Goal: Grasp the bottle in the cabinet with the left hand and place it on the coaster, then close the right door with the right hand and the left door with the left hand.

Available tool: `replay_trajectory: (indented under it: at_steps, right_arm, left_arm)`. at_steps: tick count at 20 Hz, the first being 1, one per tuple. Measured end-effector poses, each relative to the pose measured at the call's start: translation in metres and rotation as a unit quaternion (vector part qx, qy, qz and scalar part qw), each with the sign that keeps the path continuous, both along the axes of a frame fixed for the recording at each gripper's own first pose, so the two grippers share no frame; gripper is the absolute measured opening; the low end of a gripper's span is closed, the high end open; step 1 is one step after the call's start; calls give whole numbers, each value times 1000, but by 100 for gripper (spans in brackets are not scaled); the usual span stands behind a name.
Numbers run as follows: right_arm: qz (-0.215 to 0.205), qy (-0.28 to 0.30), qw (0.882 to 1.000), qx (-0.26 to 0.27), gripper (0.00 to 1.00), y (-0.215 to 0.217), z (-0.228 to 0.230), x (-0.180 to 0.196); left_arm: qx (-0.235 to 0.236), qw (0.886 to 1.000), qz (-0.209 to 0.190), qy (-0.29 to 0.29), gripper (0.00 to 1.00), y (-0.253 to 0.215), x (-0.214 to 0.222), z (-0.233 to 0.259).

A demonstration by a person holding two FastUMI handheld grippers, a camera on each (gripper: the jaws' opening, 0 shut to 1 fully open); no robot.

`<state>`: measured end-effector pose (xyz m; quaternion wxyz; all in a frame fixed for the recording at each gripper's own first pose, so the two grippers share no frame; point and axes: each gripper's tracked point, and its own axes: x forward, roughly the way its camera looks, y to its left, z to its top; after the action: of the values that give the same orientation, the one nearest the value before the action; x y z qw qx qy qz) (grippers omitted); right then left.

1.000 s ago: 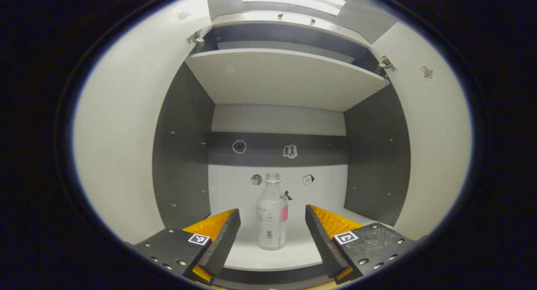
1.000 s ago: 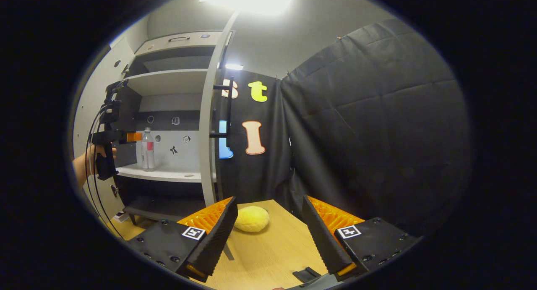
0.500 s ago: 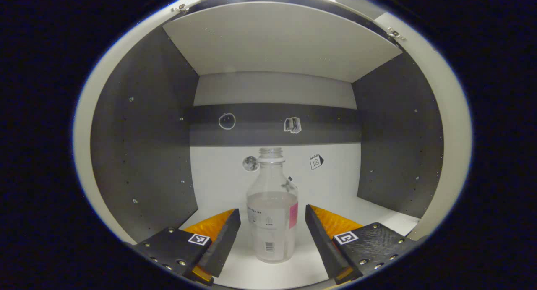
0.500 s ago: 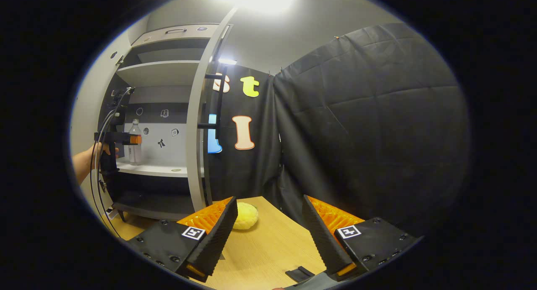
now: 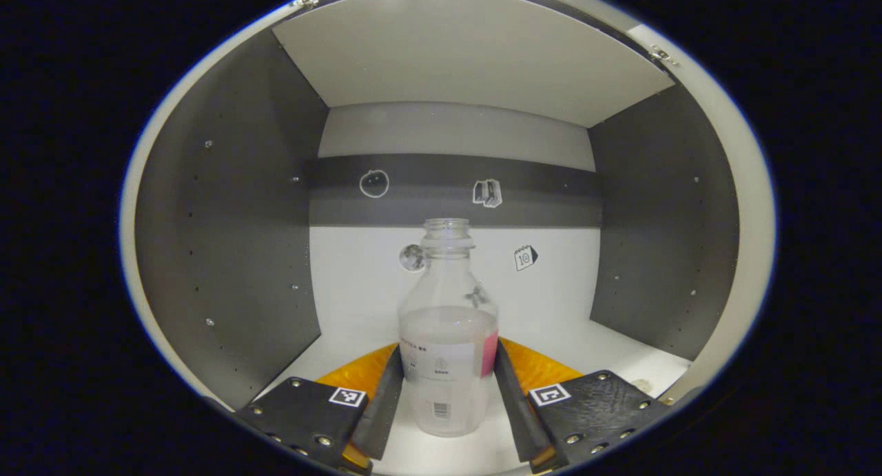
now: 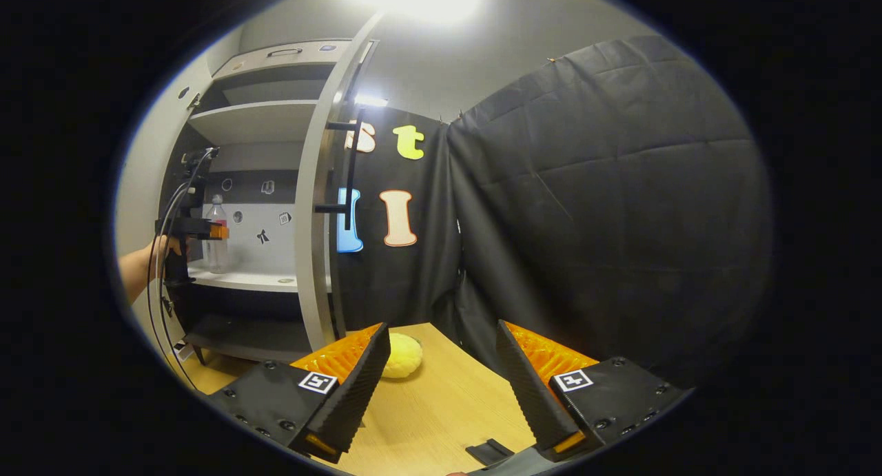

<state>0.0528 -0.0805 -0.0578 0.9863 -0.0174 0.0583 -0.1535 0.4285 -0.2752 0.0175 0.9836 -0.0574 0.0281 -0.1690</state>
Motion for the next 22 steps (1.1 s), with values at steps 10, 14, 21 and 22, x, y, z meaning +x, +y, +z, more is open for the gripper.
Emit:
replay_trajectory:
  at_steps: [10, 14, 21, 22]
  right_arm:
    - [70, 10, 997, 16, 98, 7, -4, -13]
    - [96, 14, 995, 25, 98, 2, -9, -27]
    - [129, 26, 991, 32, 98, -5, -18, -45]
    - [131, 25, 991, 30, 98, -7, -18, -47]
  left_arm:
    - [8, 999, -5, -40, 71, 21, -121, 3]
    - [17, 999, -8, -41, 70, 23, -184, -22]
    - [20, 1000, -14, -12, 69, 30, -268, -85]
    - [18, 1000, -12, -4, 69, 32, -278, -96]
